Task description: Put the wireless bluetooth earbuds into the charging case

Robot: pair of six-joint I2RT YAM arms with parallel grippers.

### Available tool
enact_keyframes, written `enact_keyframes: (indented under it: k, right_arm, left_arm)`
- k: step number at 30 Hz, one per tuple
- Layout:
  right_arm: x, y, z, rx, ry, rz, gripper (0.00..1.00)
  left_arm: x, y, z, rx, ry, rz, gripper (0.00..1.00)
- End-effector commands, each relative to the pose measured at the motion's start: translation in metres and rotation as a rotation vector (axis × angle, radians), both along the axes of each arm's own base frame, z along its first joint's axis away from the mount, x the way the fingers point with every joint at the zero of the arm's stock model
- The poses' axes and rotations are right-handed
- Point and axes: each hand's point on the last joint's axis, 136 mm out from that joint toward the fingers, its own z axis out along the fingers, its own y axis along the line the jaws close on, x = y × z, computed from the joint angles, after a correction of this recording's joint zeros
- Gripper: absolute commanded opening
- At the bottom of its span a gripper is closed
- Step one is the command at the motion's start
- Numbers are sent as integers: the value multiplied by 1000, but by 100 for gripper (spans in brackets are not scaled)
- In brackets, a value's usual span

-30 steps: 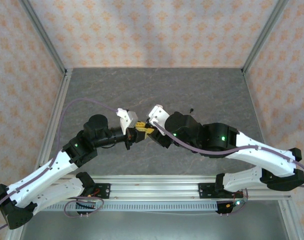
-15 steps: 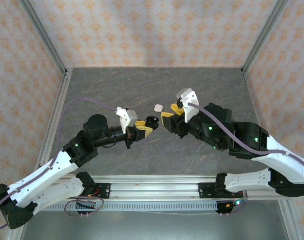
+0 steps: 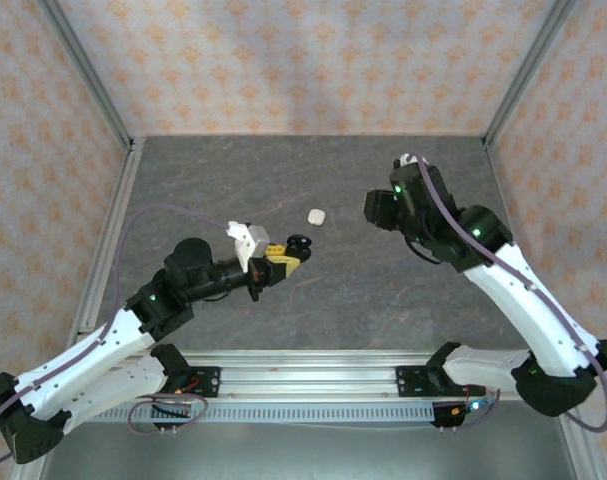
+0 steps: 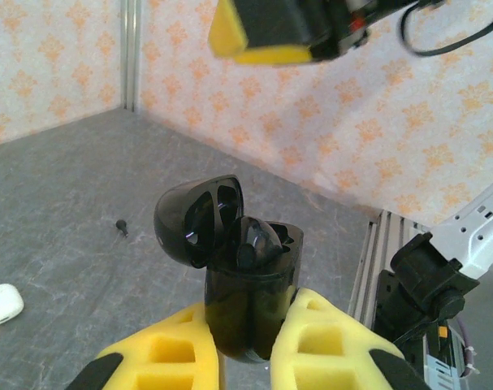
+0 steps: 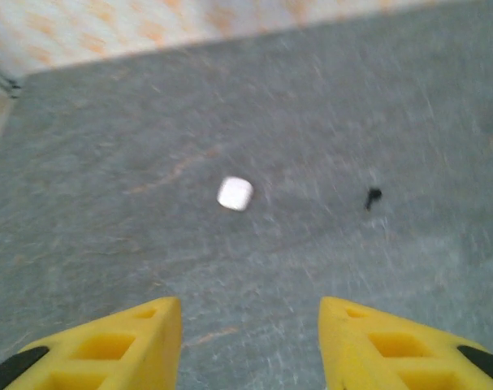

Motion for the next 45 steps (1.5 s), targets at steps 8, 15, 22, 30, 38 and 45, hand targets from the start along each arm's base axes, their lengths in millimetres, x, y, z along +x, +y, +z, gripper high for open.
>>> enact_keyframes:
  k: [8, 15, 22, 30, 38, 45]
  right_arm:
    - [60, -20, -145, 107, 464, -132, 43]
    - [104, -46, -199, 28, 571, -221, 42]
    - [134, -55, -237, -79, 648, -244, 43]
    - [152, -68, -253, -199, 669, -261, 43]
    - [163, -74, -273, -266, 704, -254, 43]
    - [168, -74, -294, -255, 745, -250, 41]
  left_arm:
    - [14, 7, -2, -20, -49, 88, 0]
    - [25, 7, -7, 6, -74, 126, 0]
    - [34, 8, -9, 34, -102, 159, 0]
    - [39, 13, -15, 67, -115, 198, 0]
    - [42, 12, -21, 94, -108, 201, 0]
    - [44, 11, -24, 114, -105, 200, 0]
